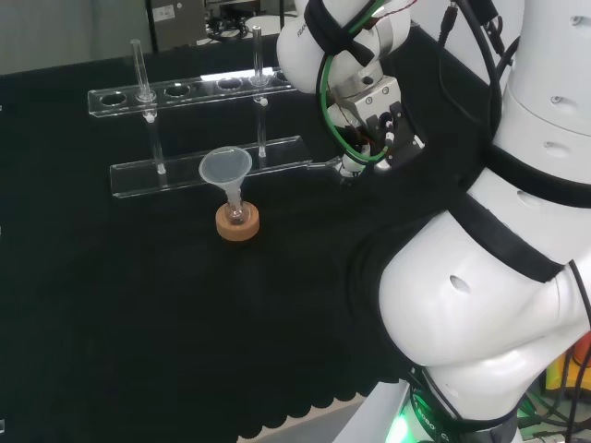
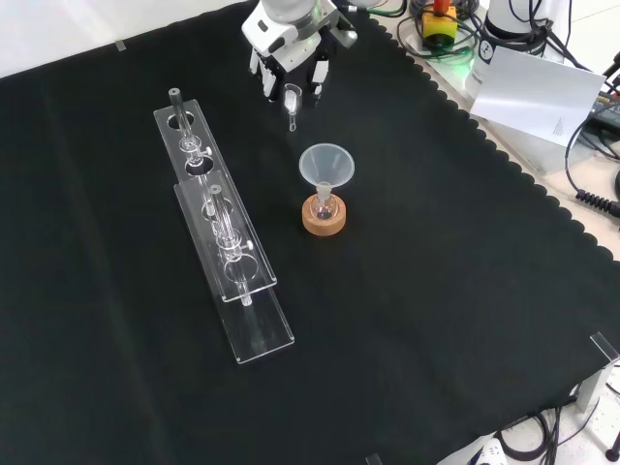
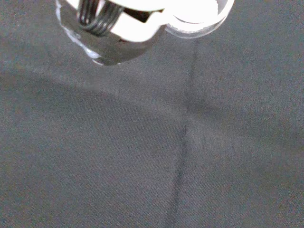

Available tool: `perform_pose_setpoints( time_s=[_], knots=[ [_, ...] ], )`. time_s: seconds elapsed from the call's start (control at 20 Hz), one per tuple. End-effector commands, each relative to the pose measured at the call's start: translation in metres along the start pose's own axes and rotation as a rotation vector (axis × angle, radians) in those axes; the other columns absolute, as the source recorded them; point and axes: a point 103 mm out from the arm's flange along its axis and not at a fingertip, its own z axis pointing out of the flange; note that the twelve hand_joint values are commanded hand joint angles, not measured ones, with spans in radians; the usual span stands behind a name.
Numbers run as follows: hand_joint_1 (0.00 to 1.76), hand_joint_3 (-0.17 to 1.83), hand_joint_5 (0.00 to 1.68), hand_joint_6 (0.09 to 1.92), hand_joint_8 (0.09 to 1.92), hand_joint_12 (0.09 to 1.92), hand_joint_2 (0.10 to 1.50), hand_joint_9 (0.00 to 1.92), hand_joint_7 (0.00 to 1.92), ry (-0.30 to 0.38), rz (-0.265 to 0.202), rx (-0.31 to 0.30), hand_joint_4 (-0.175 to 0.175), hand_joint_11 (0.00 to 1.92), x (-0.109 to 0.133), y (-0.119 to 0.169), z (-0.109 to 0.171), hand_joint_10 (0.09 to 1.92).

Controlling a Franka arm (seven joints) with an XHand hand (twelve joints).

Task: Pour all the NaCl from the weighing funnel into the round-bottom flask.

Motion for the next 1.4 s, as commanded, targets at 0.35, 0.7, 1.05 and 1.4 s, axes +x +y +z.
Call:
perform_pose_setpoints(
  time_s=[0.35,0.7,1.05,1.4],
  knots=[
    [1.28,0.13,1.15,0.73,0.69,0.94,0.96,1.37,1.19,-0.039,-0.038,0.008,-0.175,1.01,0.024,-0.022,-0.040,0.18],
    [1.29,0.12,1.15,0.73,0.69,0.94,0.97,1.37,1.20,-0.067,-0.056,0.005,-0.175,1.01,0.035,-0.027,-0.066,0.17],
    [1.29,0.12,1.16,0.72,0.69,0.95,0.97,1.37,1.20,-0.088,-0.054,-0.011,-0.175,1.00,0.037,-0.031,-0.089,0.17],
    [1.29,0.11,1.16,0.72,0.68,0.95,0.97,1.38,1.20,-0.098,-0.068,0.002,-0.175,1.00,0.045,-0.029,-0.096,0.17]
  ],
)
